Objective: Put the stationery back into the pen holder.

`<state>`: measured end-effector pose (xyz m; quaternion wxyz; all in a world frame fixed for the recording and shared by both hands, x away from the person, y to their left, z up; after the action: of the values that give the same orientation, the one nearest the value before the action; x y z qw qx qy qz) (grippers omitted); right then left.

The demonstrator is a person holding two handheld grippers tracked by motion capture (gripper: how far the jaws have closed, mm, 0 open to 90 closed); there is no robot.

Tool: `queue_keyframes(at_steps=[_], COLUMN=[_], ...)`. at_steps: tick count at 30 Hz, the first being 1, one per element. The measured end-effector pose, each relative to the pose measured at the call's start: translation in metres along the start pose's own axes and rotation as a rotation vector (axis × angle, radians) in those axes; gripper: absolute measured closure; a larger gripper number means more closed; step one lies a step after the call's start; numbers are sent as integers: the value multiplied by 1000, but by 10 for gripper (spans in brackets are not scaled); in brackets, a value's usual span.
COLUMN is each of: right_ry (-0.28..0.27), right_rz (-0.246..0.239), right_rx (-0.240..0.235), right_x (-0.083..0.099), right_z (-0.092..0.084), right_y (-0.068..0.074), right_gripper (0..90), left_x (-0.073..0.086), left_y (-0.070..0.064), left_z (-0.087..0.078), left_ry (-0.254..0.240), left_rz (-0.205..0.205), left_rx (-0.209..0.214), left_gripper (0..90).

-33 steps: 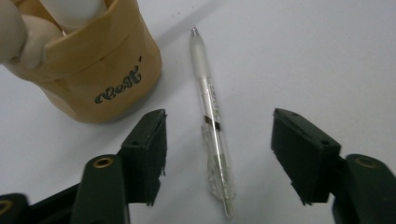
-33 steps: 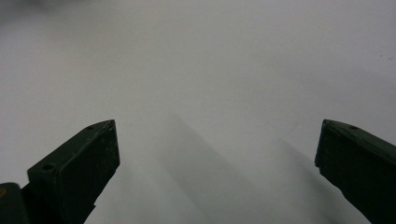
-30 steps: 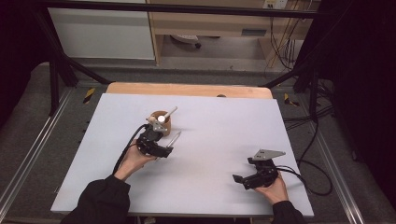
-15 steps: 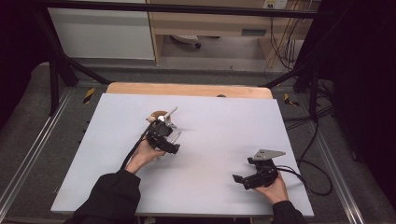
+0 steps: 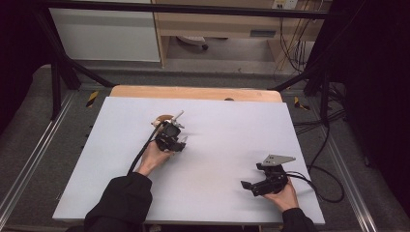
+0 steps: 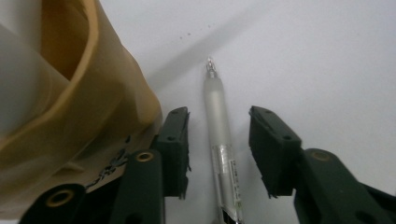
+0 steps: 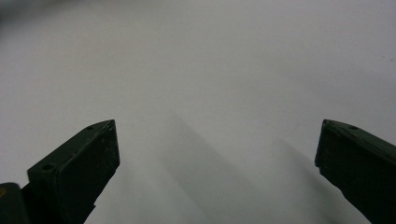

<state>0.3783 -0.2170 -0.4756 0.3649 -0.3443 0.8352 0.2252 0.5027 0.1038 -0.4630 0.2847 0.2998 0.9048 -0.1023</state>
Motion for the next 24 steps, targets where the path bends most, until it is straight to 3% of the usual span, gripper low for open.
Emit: queue_keyframes(at_steps=[10,24], right_ry=[0,-1], right_rz=[1,0], right_rx=[-2,-3], right_x=[0,0], right_z=[0,0], right_y=[0,0], right_gripper=[6,6], left_x=[-4,-5], left_y=[0,1], left_z=[8,8], left_ry=[6,8], left_rz=[-10,-21], left_rx=[-3,-1], left_gripper=[742,795])
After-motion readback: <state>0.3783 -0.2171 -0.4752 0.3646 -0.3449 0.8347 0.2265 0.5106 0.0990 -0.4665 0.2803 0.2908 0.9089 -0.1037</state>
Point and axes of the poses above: each handheld gripper's, and its own axes: z roughly forward along the jaws, x roughly out of its underside, y roughly to its left, the point moved 4 cm from there along z, roughly forward along the jaws, and after that the axes turned 3 degrees about -z, right-handed, at the moved point
